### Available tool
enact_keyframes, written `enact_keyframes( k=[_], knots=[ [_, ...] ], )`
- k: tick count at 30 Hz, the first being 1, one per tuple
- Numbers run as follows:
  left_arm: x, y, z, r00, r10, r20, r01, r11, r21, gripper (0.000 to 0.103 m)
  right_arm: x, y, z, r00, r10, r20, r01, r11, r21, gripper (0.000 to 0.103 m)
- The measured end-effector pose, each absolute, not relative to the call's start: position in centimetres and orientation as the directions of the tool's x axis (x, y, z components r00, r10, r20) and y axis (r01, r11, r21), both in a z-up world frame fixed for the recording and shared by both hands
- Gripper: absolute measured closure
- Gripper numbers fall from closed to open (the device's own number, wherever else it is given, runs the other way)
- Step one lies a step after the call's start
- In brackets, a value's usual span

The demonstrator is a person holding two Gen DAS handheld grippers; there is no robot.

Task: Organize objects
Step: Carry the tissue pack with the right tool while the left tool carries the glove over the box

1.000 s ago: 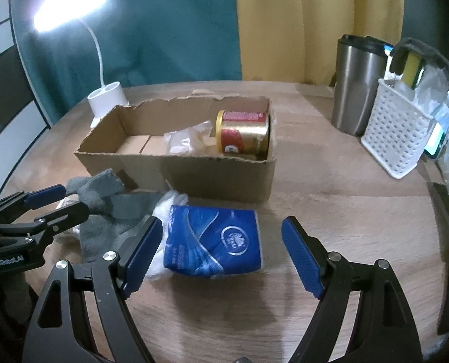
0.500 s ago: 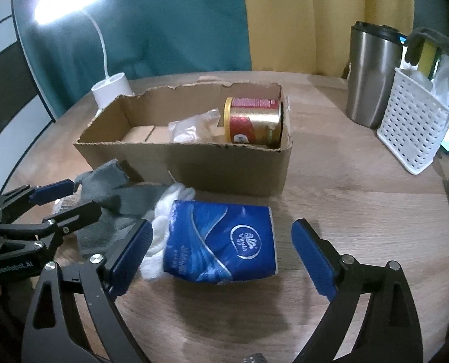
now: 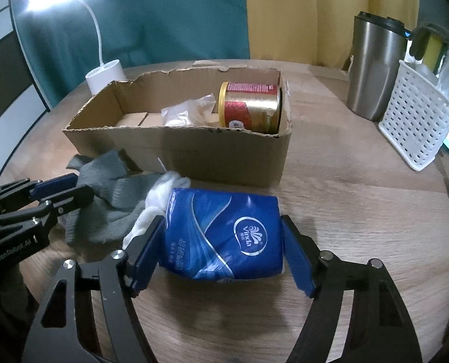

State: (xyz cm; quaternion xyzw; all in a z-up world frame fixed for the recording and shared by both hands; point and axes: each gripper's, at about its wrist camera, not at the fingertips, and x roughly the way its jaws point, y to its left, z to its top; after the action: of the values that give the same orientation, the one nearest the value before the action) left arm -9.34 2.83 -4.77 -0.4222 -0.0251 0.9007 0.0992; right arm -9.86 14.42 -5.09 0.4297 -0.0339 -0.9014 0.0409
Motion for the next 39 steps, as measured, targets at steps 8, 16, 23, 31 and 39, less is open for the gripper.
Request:
enact_keyframes(
  k=[8, 16, 23, 31, 39],
  knots=[
    [-9.6, 2.6, -4.9, -0.613, 0.211, -0.761, -0.141, -0.977, -0.158, 0.073, -9.3, 14.7, -4.2, -0.646, -0.093, -0.757, 0.037, -0.995, 0.091, 0.027],
    [-10.3, 4.3, -6.7, -0.56, 0.173, -0.81, -0.132, -0.984, -0.119, 0.03, -9.1, 15.0, -4.4, -0.646, -0.099, -0.757, 0.029, -0.994, 0.105, 0.027],
    [-9.7, 4.6, -6.5, -0.584, 0.193, -0.788, -0.155, -0.98, -0.125, 0.052, -8.8, 15.3, -4.2, -0.654, -0.101, -0.75, 0.031, -0.994, 0.107, 0.027],
    [-8.7, 3.8, -4.5, -0.619, 0.215, -0.755, -0.167, -0.976, -0.142, 0.058, -8.6, 15.1, -3.5, -0.668, -0.098, -0.738, 0.031, -0.994, 0.104, 0.027],
    [-8.4, 2.9, -2.3, -0.656, 0.242, -0.715, -0.178, -0.97, -0.165, 0.058, -8.4, 15.0, -2.2, -0.689, -0.078, -0.72, 0.017, -0.996, 0.091, 0.027]
  ],
)
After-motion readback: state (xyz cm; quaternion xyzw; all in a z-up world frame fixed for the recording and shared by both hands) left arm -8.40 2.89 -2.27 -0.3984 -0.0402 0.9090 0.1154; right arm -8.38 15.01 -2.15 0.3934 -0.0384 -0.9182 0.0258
